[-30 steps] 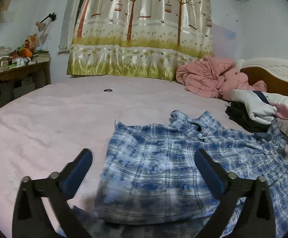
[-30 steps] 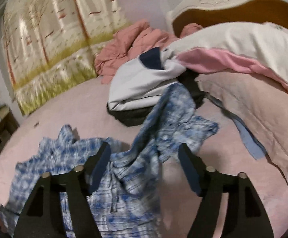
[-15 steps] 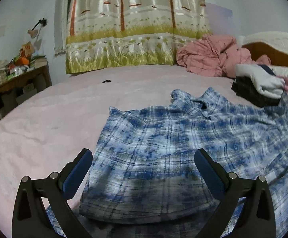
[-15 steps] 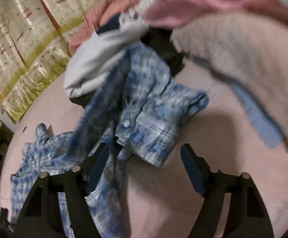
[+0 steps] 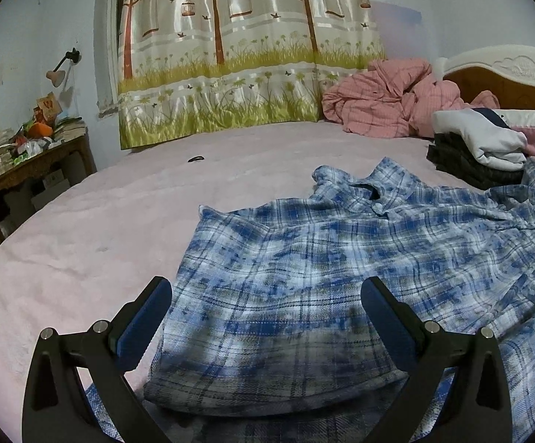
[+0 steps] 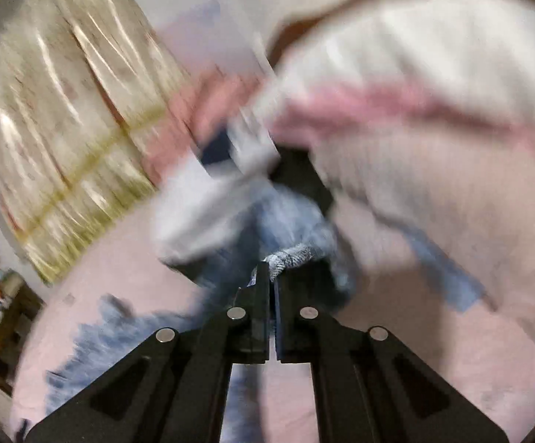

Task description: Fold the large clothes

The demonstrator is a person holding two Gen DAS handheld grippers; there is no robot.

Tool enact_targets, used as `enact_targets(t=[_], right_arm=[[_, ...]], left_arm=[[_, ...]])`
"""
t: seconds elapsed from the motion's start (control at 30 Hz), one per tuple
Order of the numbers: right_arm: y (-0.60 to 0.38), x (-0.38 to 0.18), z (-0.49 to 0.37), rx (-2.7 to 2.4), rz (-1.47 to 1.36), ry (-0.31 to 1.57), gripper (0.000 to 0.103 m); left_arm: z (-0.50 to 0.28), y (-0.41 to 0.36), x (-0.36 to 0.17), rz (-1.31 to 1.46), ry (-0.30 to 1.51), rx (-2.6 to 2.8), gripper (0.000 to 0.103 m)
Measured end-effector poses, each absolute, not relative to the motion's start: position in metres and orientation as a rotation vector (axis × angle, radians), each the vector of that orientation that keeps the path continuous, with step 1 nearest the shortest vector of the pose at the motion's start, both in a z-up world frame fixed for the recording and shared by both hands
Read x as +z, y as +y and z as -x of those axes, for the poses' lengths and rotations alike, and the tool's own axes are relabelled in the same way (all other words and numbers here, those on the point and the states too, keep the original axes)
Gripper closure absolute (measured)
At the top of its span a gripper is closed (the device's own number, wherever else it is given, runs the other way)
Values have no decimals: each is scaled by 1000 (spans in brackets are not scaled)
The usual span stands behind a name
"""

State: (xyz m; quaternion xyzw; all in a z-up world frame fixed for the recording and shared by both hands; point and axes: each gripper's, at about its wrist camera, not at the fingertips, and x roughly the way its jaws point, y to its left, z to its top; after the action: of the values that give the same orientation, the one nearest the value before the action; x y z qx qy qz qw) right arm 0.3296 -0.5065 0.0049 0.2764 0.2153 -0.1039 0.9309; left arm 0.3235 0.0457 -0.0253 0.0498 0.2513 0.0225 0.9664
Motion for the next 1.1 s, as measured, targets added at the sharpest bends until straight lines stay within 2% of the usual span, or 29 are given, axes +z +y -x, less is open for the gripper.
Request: enact_targets(t=[0.2, 0.37, 0.47, 0.7, 0.93, 1.1], right_arm=[[-458, 112, -259, -234, -361, 215, 101], [-416, 144, -242, -118, -289, 186, 101], [-387, 132, -261, -70, -246, 242, 101], [-324, 36, -328, 188, -305, 517, 101], [-287, 8, -320, 463, -349, 577, 101], [-279, -24, -314, 422, -326, 763, 96]], left_arm=[[-322, 45, -25, -106, 500, 48, 0], [-322, 45, -25, -104, 500, 47, 0], [-323, 45, -25, -103, 502, 47, 0], [-321, 44, -24, -111, 490, 48, 0], [-276, 8, 2, -91, 411, -286, 0], [-281, -53, -8, -141, 548, -370, 0]])
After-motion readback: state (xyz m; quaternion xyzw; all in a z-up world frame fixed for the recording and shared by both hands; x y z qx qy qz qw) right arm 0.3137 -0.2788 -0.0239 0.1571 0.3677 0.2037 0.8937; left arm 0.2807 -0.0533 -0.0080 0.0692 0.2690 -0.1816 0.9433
